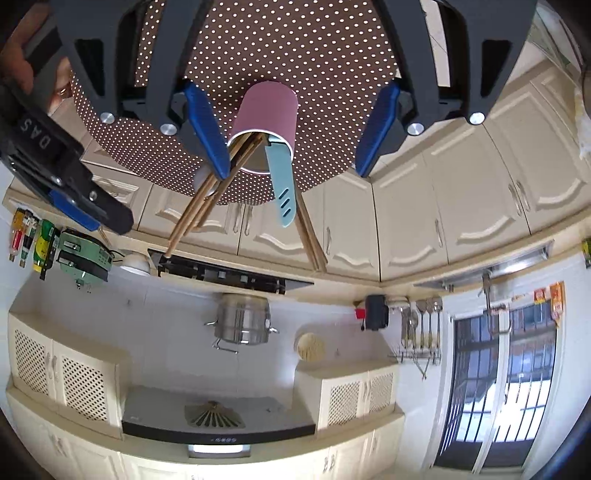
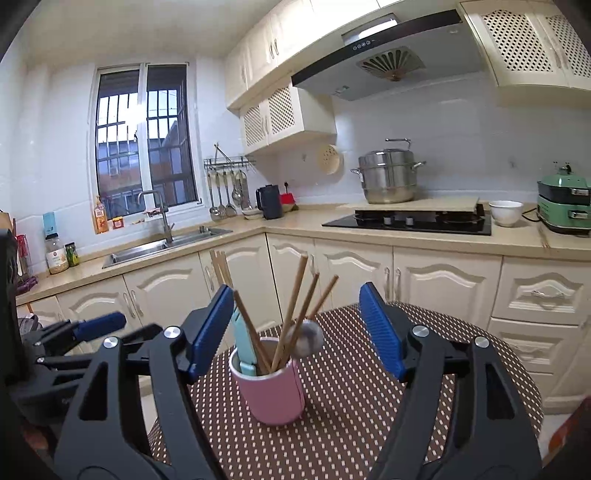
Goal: Organize utensils
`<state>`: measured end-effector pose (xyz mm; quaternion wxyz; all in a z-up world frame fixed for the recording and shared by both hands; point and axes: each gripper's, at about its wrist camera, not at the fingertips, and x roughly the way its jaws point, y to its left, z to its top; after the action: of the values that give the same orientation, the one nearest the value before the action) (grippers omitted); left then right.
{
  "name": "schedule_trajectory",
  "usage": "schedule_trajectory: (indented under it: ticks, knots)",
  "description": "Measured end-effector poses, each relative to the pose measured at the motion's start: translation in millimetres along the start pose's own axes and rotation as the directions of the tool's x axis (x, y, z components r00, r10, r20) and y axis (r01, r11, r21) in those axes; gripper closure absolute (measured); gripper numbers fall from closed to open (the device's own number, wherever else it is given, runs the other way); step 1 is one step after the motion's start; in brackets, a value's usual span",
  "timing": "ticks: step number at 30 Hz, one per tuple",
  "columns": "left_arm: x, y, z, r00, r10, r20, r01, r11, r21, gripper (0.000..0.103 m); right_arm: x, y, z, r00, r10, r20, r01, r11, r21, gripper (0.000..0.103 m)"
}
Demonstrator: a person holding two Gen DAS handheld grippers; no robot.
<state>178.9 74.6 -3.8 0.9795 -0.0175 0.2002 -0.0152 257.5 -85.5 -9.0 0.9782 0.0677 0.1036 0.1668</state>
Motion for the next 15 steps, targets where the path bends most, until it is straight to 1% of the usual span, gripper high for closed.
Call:
schedule_trajectory:
  ticks: [3, 6, 9, 15]
  knots:
    - [-16.1, -4.6, -1.5, 1.000, 0.002, 0.025, -0.002, 1.000, 0.008, 0.033, -16.3, 3.2, 0.1, 1.000, -0.003, -0.009, 0.003, 1.000, 0.000, 0.027]
    - [-33.6, -8.4, -2.6, 0.999, 0.008, 0.053, -0.009, 1.000, 0.014, 0.027, -35.0, 8.2, -1.3, 1.000, -0.014, -0.010, 0.014, 1.000, -0.016, 0.024]
    - [-51.6, -11.4, -3.9, 0.996, 0.018, 0.090, -0.021, 0.999, 0.027, 0.025, -48.1, 10.9, -2.6, 1.000, -0.025, -0.013, 0.025, 0.999, -0.026, 0.021]
    - [-85.6, -20.7, -6.9, 0.990, 0.032, 0.136, -0.041, 0.997, 0.066, 0.018, -76.9, 16.5, -5.5, 0.999, -0.033, -0.012, 0.032, 0.999, -0.035, 0.015]
